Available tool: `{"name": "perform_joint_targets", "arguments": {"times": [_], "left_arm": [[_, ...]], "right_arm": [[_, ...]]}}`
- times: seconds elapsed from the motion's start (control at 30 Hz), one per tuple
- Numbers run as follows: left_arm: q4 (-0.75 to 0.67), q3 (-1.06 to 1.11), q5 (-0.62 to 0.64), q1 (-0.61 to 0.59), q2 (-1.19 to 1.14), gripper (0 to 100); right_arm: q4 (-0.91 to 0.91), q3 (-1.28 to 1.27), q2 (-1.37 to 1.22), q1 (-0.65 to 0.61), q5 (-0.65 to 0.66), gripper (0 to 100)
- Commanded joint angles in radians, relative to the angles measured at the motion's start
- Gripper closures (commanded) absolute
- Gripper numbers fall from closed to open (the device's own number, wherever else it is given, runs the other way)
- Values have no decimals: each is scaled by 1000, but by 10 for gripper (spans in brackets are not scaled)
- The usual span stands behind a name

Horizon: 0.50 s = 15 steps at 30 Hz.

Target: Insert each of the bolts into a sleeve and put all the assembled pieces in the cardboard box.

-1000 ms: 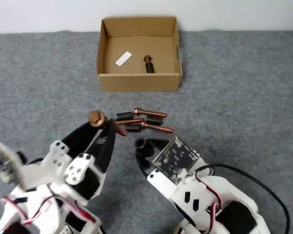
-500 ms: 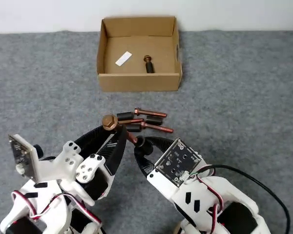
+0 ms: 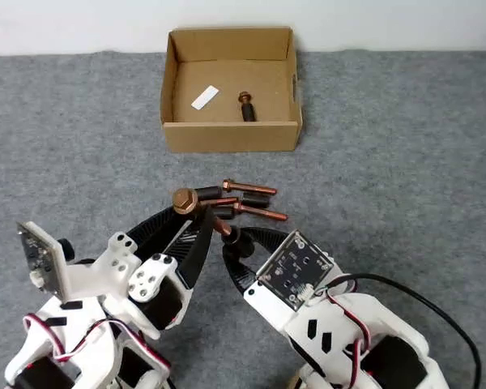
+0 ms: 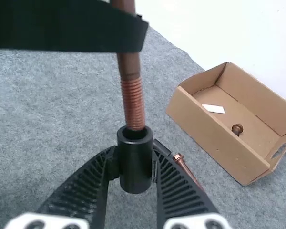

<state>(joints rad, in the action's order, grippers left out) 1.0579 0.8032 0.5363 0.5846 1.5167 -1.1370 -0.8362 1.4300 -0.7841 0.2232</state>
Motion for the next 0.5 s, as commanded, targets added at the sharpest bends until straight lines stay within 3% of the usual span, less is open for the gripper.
{"name": "perform_joint_targets", "arguments": {"times": [0.0,0.37,0.47], "left_arm": [[-21,-1,11,40,-3,995],[14,148,0,68,-2,995],[14,205,-66,68,5,992]], "right_arm": [[30,9,1,-12,11,991],[30,11,8,-12,12,991],[30,11,8,-12,12,991]]}}
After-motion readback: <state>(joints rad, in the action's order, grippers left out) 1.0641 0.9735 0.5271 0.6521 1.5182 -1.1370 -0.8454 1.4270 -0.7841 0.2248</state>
